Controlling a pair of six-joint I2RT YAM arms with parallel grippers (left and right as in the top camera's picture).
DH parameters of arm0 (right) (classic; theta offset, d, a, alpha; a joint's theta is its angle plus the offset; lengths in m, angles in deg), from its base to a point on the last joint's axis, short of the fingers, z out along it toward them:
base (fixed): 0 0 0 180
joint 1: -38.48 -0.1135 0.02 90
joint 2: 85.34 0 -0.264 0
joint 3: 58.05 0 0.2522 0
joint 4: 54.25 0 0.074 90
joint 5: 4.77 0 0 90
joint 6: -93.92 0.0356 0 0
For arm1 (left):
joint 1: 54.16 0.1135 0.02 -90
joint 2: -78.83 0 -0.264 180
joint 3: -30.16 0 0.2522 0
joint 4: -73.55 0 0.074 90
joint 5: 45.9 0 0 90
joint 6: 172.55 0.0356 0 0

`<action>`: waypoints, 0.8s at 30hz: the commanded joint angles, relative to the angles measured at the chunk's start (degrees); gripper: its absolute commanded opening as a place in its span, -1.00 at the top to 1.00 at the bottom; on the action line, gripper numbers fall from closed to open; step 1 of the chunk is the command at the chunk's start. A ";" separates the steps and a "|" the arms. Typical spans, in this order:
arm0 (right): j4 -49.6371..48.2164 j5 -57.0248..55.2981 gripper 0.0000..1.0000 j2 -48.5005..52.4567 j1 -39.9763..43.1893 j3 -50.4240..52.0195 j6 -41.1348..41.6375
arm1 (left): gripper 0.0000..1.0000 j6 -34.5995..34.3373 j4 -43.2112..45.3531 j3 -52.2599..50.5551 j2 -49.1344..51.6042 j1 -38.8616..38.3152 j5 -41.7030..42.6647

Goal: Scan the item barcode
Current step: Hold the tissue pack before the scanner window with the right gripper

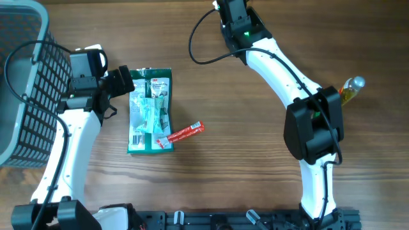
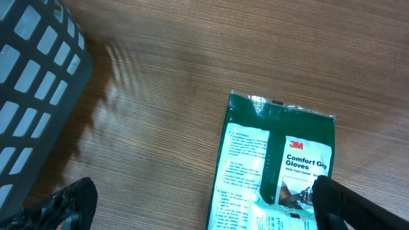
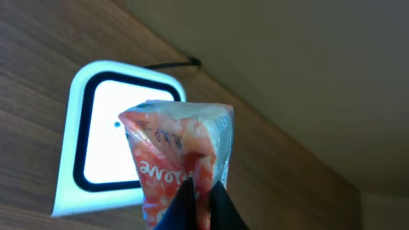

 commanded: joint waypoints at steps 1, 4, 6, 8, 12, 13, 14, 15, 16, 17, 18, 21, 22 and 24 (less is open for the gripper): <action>-3.19 0.66 0.91 0.76 0.04 1.05 -0.52 | -1.00 1.09 0.15 0.46 -0.66 0.37 -0.35; -6.16 0.70 0.91 0.83 0.04 3.08 -0.42 | -1.00 1.09 0.15 0.46 -0.66 0.37 -0.35; -7.43 1.62 0.91 0.92 0.04 3.72 -0.24 | -1.00 1.09 0.15 0.48 -0.66 0.37 -0.35; -8.22 3.74 0.91 0.98 0.07 4.20 -0.22 | -1.00 1.09 0.15 0.48 -0.66 0.37 -0.35; -9.79 3.96 0.91 1.79 0.28 4.20 0.22 | -1.00 1.09 0.15 0.48 -0.66 0.37 -0.35; -10.05 3.93 0.91 1.90 0.46 4.20 0.94 | -1.00 1.09 0.15 0.48 -0.66 0.37 -0.35; -10.14 3.96 0.91 1.92 0.81 4.20 1.77 | -1.00 1.09 0.15 0.46 -0.66 0.37 -0.35; -10.12 3.91 0.91 1.92 1.16 4.20 2.93 | -1.00 1.09 0.15 0.46 -0.66 0.37 -0.35; -10.03 3.93 0.91 1.92 1.64 4.20 4.37 | -1.00 1.09 0.15 0.46 -0.66 0.37 -0.35; -9.88 3.93 0.92 1.90 1.97 4.20 5.22 | -1.00 1.09 0.15 0.48 -0.66 0.37 -0.35; -9.49 3.69 0.92 1.46 2.16 4.17 5.99 | -1.00 1.09 0.15 0.46 -0.66 0.37 -0.35; -5.99 3.78 0.91 -3.19 2.40 4.17 11.30 | -1.00 1.09 0.15 0.46 -0.66 0.37 -0.35; -3.48 4.37 0.92 -6.45 2.40 4.17 13.77 | -1.00 1.09 0.15 0.48 -0.66 0.37 -0.35; 1.66 6.14 0.91 -11.82 2.45 4.17 17.46 | -1.00 1.09 0.15 0.46 -0.66 0.37 -0.35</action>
